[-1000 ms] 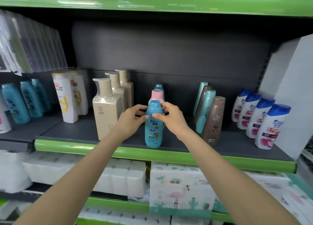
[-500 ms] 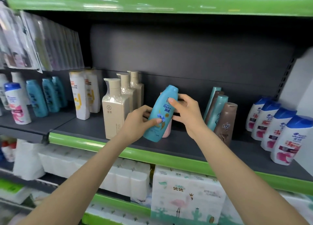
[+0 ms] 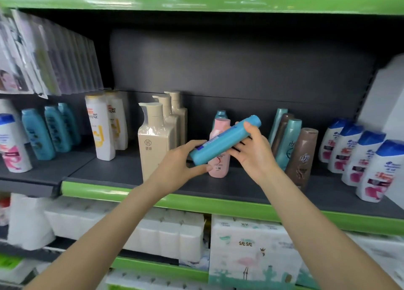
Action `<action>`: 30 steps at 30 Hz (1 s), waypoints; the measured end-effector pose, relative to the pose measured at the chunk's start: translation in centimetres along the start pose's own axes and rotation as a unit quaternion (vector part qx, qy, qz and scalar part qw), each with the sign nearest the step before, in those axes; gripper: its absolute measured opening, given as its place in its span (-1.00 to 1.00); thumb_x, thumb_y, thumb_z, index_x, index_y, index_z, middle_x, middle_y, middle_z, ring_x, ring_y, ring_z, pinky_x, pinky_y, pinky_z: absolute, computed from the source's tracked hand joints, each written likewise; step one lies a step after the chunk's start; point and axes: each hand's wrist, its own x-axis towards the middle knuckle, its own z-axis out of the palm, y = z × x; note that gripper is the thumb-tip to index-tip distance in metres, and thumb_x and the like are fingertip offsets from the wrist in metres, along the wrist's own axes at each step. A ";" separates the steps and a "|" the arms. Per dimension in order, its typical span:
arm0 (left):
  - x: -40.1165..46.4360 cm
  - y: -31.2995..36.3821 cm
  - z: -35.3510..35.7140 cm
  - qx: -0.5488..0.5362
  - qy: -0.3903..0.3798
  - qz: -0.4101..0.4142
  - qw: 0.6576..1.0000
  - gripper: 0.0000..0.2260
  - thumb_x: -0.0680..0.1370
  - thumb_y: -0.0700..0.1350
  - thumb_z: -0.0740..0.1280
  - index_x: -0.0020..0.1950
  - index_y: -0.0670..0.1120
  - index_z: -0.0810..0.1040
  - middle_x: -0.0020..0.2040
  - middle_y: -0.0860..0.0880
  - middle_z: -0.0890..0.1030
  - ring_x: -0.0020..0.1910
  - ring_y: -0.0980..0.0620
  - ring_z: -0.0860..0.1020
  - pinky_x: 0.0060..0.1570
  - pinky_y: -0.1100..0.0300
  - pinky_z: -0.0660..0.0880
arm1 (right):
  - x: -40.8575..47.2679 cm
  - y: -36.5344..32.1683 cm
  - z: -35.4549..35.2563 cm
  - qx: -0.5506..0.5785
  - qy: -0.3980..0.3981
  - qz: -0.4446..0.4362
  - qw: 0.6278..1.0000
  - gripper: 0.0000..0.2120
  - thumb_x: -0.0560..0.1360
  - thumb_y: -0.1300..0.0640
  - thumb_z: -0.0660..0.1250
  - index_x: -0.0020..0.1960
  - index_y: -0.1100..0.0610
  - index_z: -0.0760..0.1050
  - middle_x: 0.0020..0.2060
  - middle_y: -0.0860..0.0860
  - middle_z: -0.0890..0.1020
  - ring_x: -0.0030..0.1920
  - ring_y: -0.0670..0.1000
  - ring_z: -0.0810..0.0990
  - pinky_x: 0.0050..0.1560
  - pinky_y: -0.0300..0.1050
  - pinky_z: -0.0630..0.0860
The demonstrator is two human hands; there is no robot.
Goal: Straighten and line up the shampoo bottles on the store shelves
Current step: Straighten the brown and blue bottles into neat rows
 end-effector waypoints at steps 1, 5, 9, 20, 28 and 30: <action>-0.2 0.0 -0.2 -0.014 0.000 0.006 1.000 -0.44 0.38 -0.01 0.50 0.33 0.05 0.41 0.09 0.10 0.56 -0.04 0.17 0.55 0.00 0.36 0.48 | 0.0 0.1 -0.1 0.017 -0.009 0.004 1.000 -0.76 0.57 0.09 0.22 0.15 0.21 0.45 0.07 0.20 0.60 0.11 0.17 0.61 0.03 0.07 0.58; -0.4 -0.2 -0.6 -0.009 0.045 0.032 0.998 -0.38 0.29 -0.03 0.56 0.31 0.06 0.44 0.09 0.08 0.55 -0.05 0.17 0.55 0.02 0.37 0.49 | 0.0 0.6 -0.4 0.074 -0.030 0.012 0.997 -0.67 0.58 0.08 0.18 0.27 0.23 0.39 0.17 0.25 0.57 0.13 0.16 0.59 0.07 0.01 0.58; -0.6 -0.3 -0.9 0.002 0.078 0.047 0.996 -0.36 0.28 -0.07 0.57 0.31 0.02 0.44 0.08 0.10 0.49 -0.06 0.28 0.46 -0.05 0.62 0.33 | -0.1 0.6 -0.2 0.076 -0.036 0.007 0.996 -0.85 0.60 0.13 0.16 0.06 0.17 0.45 0.03 0.19 0.62 -0.01 0.08 0.66 -0.08 -0.05 0.64; -0.5 -0.8 -0.4 -0.010 0.123 0.085 0.989 -0.41 0.28 -0.15 0.57 0.26 -0.02 0.46 0.15 0.04 0.49 0.08 0.27 0.44 0.06 0.52 0.40 | 0.1 0.3 -0.4 0.071 -0.050 0.014 0.996 -0.73 0.59 0.14 0.16 0.23 0.22 0.42 0.10 0.20 0.60 0.02 0.07 0.65 -0.09 -0.06 0.63; -0.5 -0.1 -0.5 -0.090 0.107 0.044 0.989 -0.64 0.41 -0.13 0.47 0.18 0.04 0.52 0.02 0.15 0.58 -0.02 0.27 0.53 -0.03 0.51 0.41 | -0.1 -0.3 -1.0 0.000 -0.076 -0.015 0.997 -0.74 0.58 0.03 0.19 0.17 0.14 0.49 0.11 0.13 0.65 0.14 0.09 0.62 0.15 0.07 0.56; -0.4 0.0 -0.6 -0.196 0.062 -0.006 0.979 -0.75 0.48 -0.12 0.39 0.15 0.02 0.53 0.02 0.09 0.62 -0.03 0.17 0.60 -0.01 0.33 0.51 | -0.3 -0.5 -1.2 -0.028 -0.097 -0.029 0.994 -0.75 0.55 0.02 0.20 0.14 0.10 0.51 0.04 0.03 0.68 0.10 0.04 0.64 0.13 0.05 0.58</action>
